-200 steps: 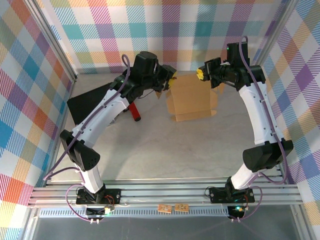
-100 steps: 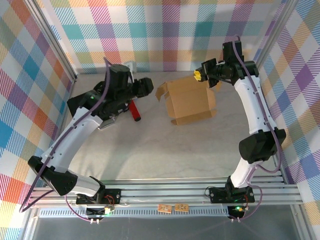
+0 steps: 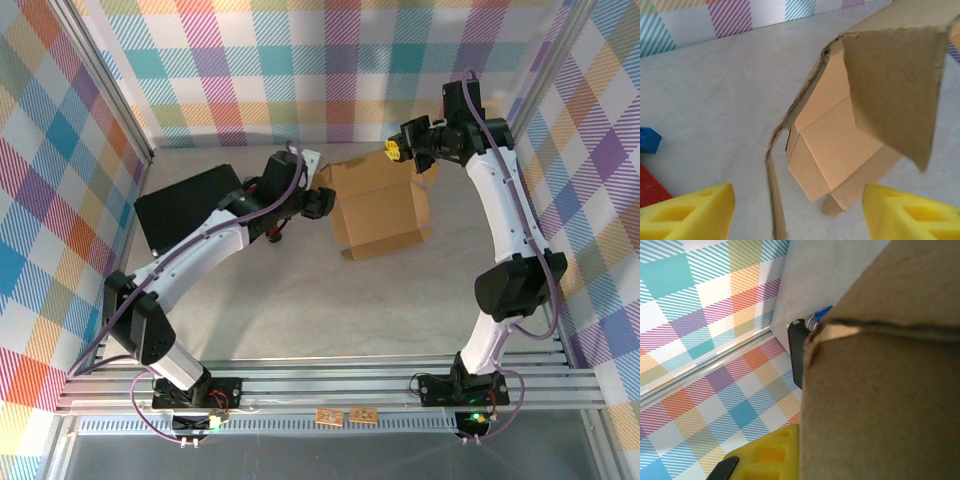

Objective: Fold the paper box

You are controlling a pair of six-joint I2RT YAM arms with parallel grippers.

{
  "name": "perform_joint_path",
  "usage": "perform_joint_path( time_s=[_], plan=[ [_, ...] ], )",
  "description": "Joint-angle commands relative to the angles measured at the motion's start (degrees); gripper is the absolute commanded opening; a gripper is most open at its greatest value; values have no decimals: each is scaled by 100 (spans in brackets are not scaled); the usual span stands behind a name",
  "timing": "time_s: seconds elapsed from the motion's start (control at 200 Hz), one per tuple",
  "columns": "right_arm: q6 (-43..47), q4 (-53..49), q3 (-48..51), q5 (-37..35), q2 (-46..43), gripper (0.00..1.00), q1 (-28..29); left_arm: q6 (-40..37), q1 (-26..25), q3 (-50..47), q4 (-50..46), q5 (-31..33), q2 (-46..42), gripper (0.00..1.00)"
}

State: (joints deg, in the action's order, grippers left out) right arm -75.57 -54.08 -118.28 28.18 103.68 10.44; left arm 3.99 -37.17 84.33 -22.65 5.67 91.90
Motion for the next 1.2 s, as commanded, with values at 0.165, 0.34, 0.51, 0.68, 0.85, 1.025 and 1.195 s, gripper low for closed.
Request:
perform_joint_path(
  time_s=[0.165,0.34,0.51,0.68,0.85,1.025,1.195],
  plan=[
    [86,-42,-182,161,147,0,-114,-154,-124,-256,1214,1291,399,42],
    [284,82,-145,187,282,0,-164,42,-142,-240,1131,1239,436,2],
    [636,1022,718,692,250,8,-231,114,-142,-423,721,1205,270,0],
    [1227,1511,1380,1079,262,33,-235,-242,-133,-890,458,1152,28,0],
    [1035,2247,2037,1260,-45,56,-187,-652,-168,-1447,865,1204,-204,0],
    [373,3037,2923,1119,-405,64,26,-754,-186,-1525,833,1238,-139,0],
    [-212,3430,3805,609,-890,66,271,-705,-250,-1491,832,1396,14,0]
  ],
)
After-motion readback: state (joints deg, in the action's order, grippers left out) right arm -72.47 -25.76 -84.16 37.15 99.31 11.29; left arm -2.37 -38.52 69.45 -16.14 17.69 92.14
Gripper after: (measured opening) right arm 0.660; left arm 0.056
